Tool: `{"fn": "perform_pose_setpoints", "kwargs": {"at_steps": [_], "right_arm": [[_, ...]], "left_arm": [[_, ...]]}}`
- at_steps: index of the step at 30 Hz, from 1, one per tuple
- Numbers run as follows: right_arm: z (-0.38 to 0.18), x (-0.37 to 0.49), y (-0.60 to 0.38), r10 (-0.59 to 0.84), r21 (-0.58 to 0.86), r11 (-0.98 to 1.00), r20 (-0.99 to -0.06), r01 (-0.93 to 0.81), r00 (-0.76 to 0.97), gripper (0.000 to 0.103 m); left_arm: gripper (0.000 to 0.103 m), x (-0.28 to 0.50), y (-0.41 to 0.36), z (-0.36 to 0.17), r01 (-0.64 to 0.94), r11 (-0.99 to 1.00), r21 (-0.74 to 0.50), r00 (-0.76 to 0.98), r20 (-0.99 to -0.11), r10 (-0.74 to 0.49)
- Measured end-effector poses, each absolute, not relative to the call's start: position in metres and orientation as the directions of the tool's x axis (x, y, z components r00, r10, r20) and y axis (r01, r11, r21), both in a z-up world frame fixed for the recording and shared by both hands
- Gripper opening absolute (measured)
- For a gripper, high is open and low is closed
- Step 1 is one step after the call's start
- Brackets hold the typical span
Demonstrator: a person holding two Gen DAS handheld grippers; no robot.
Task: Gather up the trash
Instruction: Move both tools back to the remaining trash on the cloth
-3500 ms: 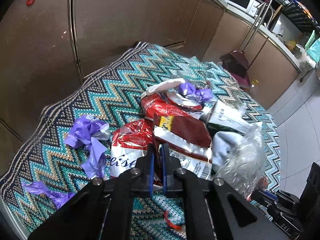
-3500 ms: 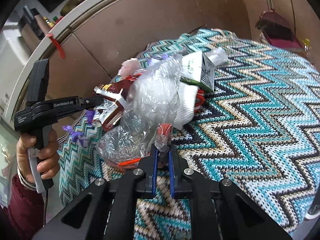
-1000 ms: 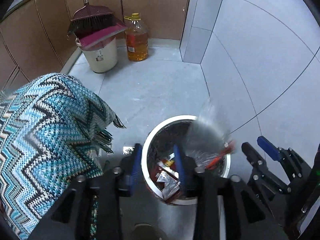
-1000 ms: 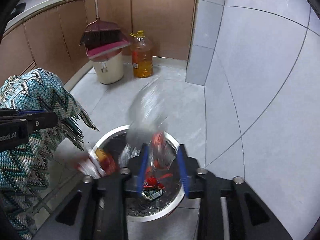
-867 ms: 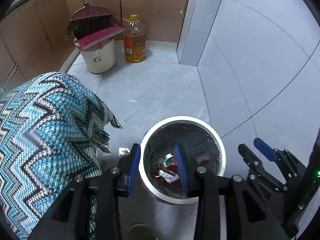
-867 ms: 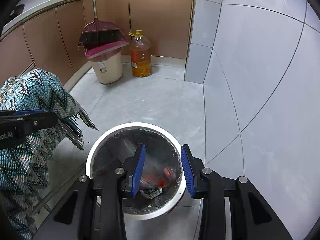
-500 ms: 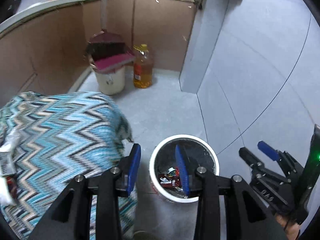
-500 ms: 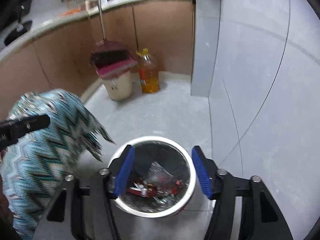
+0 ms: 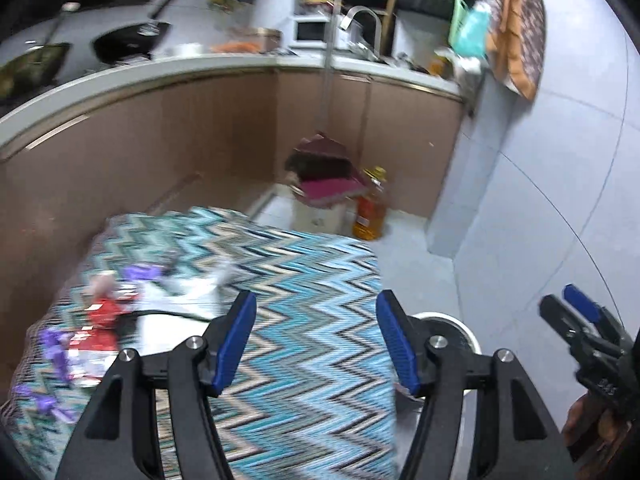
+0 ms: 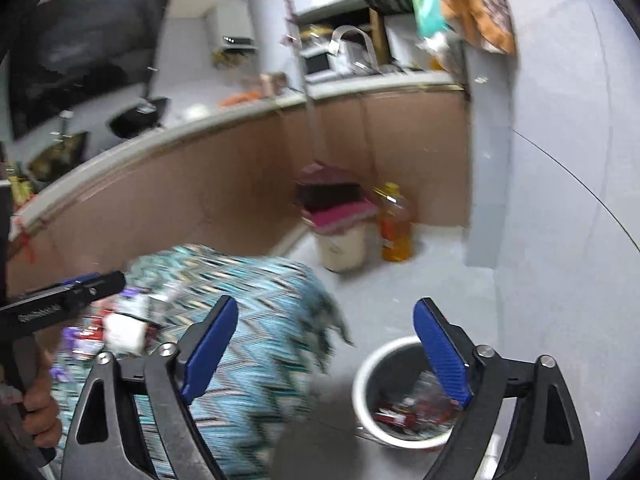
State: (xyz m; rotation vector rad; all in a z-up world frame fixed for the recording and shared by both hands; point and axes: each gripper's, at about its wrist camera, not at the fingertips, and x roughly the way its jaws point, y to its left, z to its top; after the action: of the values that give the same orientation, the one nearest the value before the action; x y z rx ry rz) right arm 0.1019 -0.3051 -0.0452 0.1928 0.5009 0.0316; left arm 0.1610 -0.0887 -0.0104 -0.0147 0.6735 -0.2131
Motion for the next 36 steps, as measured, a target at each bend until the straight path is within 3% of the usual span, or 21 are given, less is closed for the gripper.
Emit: {"fn": "perform_pose_setpoints", "kwargs": {"at_steps": [2, 14, 23, 36], "right_arm": [[-0.036, 0.096, -0.284, 0.113, 0.177, 0.983, -0.445, -0.036, 0.888, 0.103], [-0.011, 0.082, -0.201, 0.250, 0.124, 0.968, -0.355, -0.220, 0.901, 0.103], [-0.038, 0.119, -0.160, 0.344, 0.166, 0.939, -0.481, -0.301, 0.807, 0.103], [-0.112, 0.183, -0.094, 0.489, 0.271, 0.867, -0.618, -0.417, 0.615, 0.099]], "left_arm": [[0.061, 0.147, -0.064, -0.005, 0.165, 0.983, -0.083, 0.776, -0.603, -0.182], [0.060, 0.110, 0.079, -0.015, -0.027, 0.992, -0.122, 0.787, -0.614, -0.054], [0.060, 0.112, 0.140, -0.055, -0.134, 0.974, -0.181, 0.745, -0.666, -0.021], [0.060, 0.144, 0.170, -0.133, -0.219, 0.929, -0.299, 0.633, -0.768, -0.098]]}}
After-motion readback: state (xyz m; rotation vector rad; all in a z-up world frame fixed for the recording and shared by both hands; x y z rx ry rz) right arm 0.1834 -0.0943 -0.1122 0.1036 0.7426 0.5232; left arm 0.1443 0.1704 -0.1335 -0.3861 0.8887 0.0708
